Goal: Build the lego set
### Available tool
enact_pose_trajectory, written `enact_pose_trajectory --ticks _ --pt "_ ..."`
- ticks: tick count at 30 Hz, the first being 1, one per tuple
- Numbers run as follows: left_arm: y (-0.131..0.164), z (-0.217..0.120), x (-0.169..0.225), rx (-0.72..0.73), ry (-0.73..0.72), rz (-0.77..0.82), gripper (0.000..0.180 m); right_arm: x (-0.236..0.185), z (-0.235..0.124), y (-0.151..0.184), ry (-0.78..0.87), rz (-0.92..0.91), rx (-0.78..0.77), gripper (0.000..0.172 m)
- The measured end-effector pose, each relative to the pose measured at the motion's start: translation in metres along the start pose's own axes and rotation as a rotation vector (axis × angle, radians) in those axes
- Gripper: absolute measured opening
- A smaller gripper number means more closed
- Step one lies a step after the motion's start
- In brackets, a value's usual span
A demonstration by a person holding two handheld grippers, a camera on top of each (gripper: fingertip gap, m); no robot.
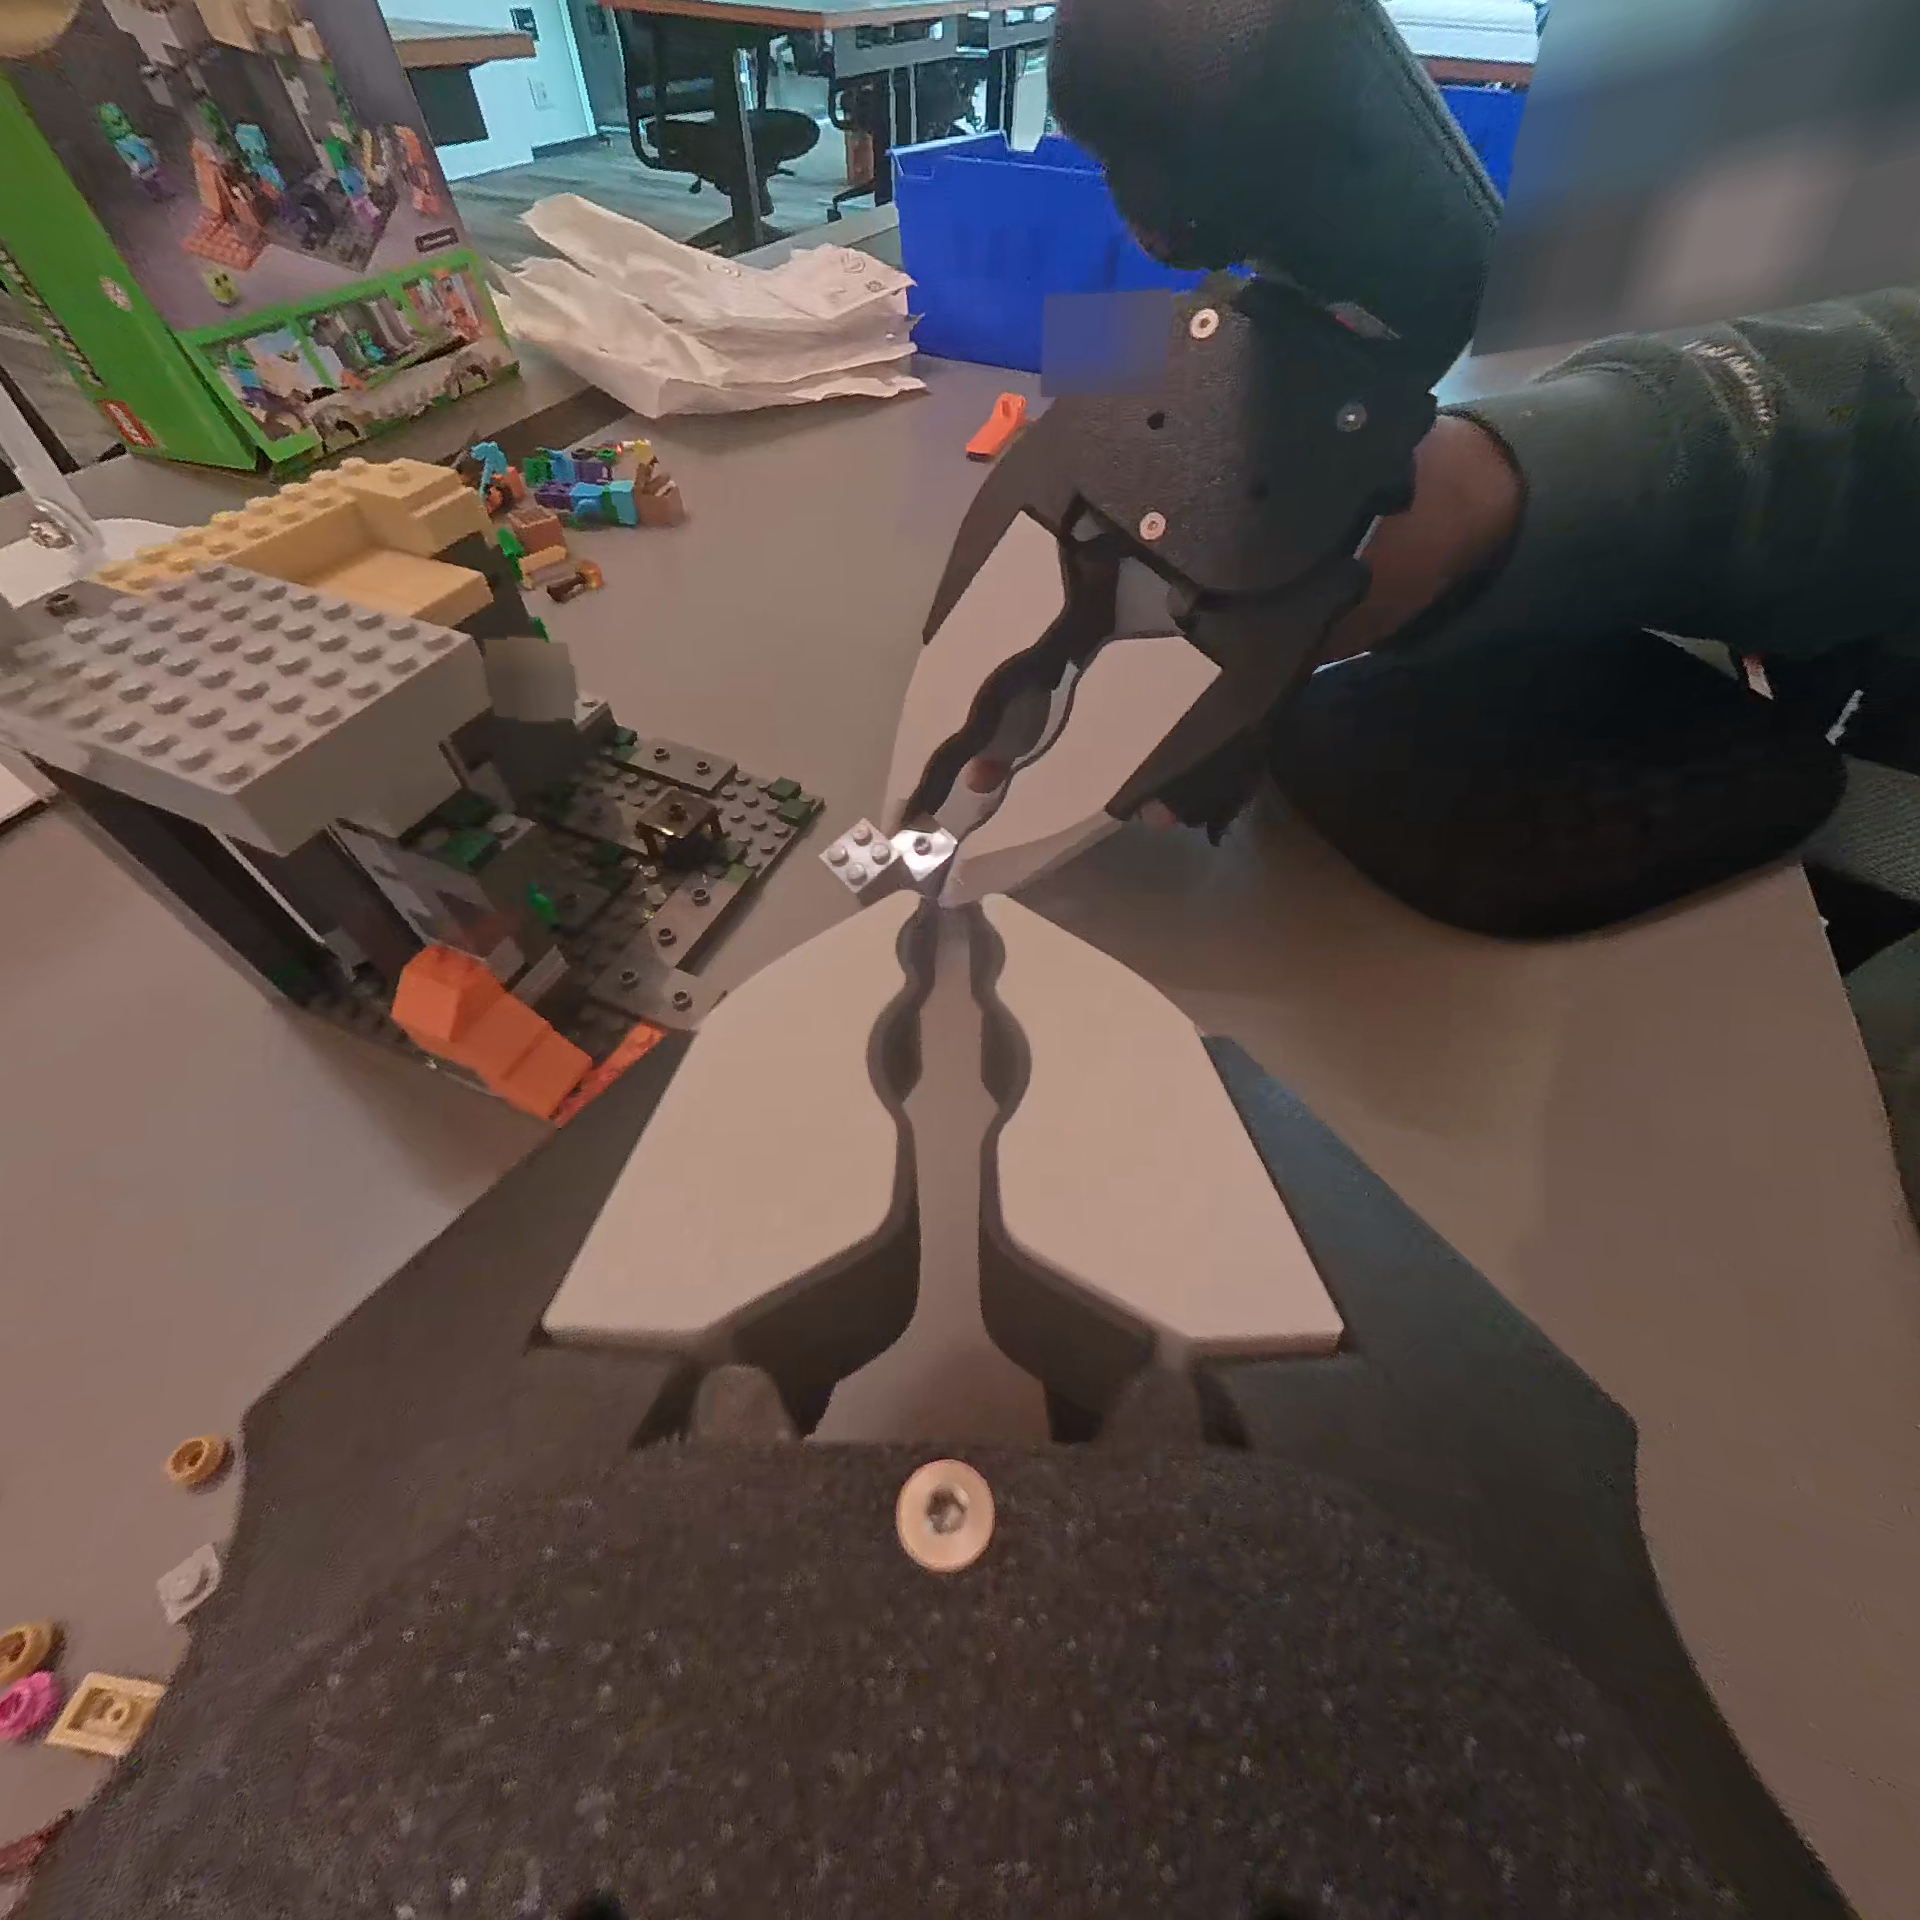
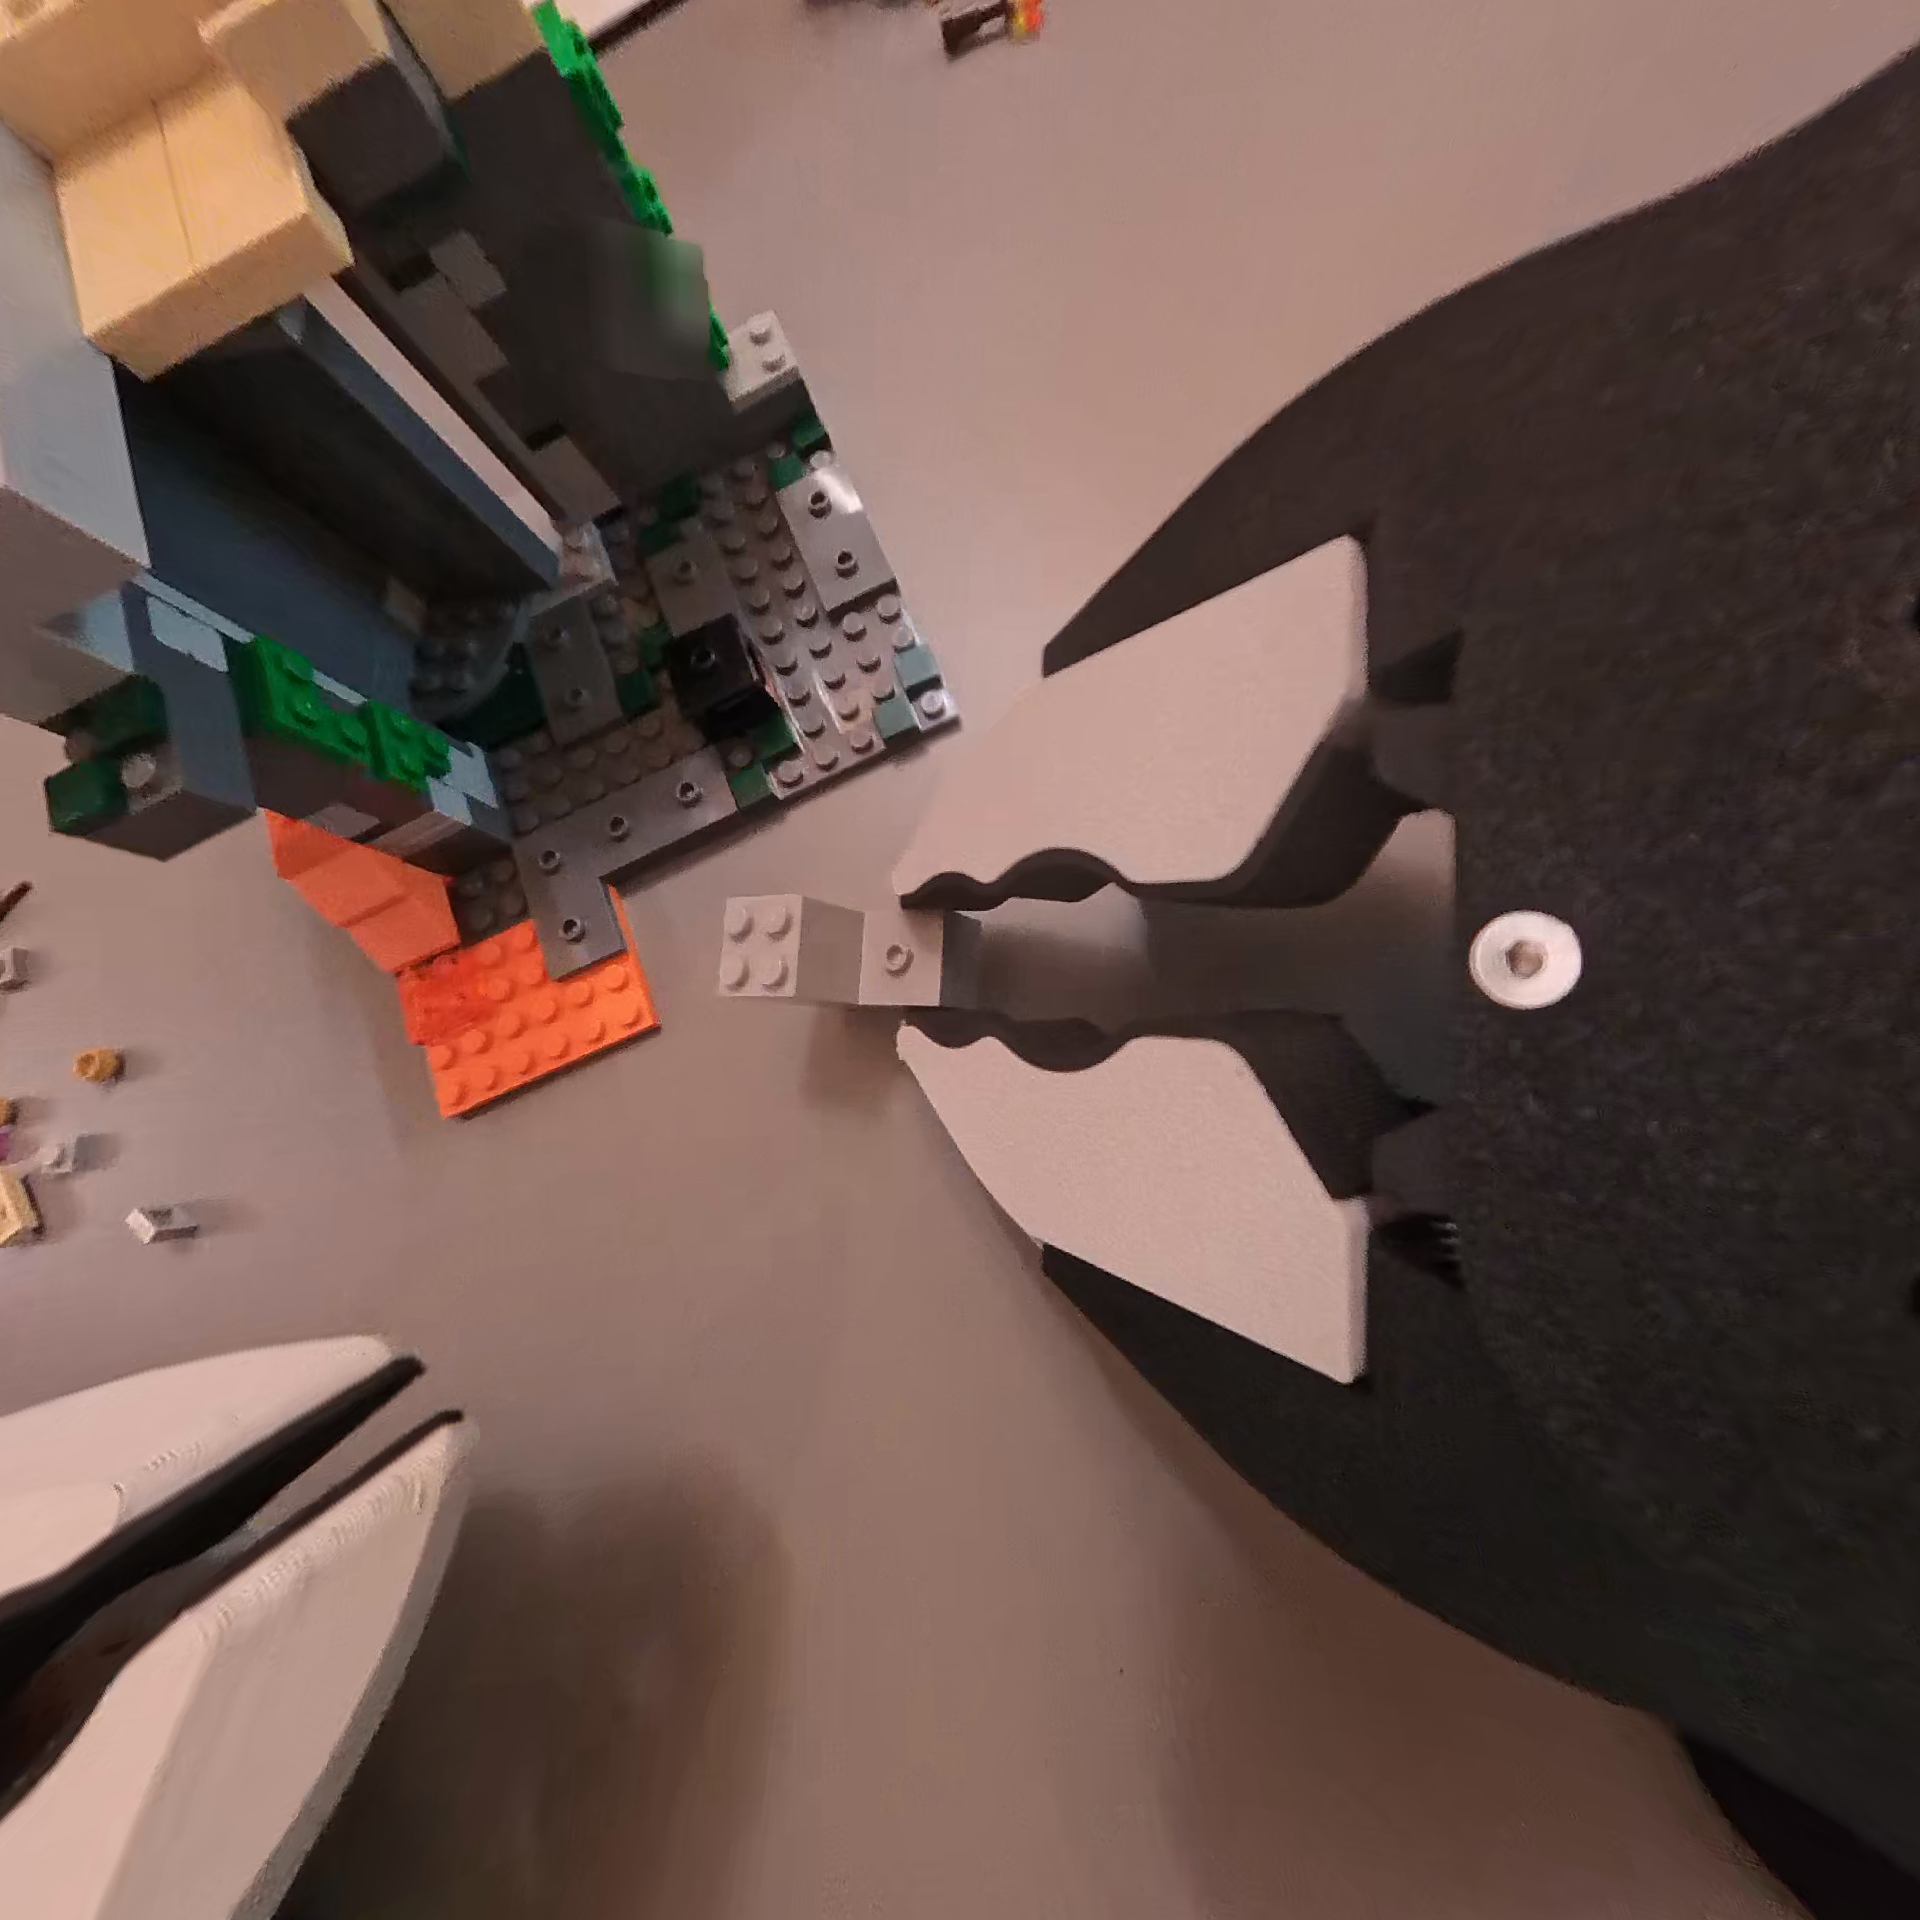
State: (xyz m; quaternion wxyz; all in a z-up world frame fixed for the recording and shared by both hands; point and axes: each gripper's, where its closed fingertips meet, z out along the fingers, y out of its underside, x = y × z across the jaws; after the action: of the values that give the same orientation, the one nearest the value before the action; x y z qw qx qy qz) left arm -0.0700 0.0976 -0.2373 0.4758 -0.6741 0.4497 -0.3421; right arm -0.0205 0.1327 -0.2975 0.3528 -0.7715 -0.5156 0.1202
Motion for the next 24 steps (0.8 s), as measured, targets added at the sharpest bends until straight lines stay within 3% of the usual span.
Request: enact_pose_trajectory --ticks 7,9,13,18,24 --pt "0.002 0.001 -0.001 -0.01 -0.015 0.009 0.017 -0.026 -0.011 0.003 -0.101 0.04 -0.023 0.028" --pt "0.002 0.002 0.001 -0.016 -0.01 0.015 0.017 -0.029 -0.022 -0.002 -0.179 -0.084 -0.016 0.034" --pt "0.005 0.005 0.003 -0.031 0.0 0.028 0.017 -0.012 -0.035 -0.016 -0.288 -0.519 -0.064 0.034" --pt "0.008 0.005 0.006 -0.04 0.005 0.047 0.016 -0.008 -0.022 -0.028 -0.457 -0.82 -0.222 0.033" --pt "0.008 0.005 0.007 -0.035 0.021 0.044 0.016 -0.015 -0.007 -0.016 -0.625 -0.93 -0.39 0.026"
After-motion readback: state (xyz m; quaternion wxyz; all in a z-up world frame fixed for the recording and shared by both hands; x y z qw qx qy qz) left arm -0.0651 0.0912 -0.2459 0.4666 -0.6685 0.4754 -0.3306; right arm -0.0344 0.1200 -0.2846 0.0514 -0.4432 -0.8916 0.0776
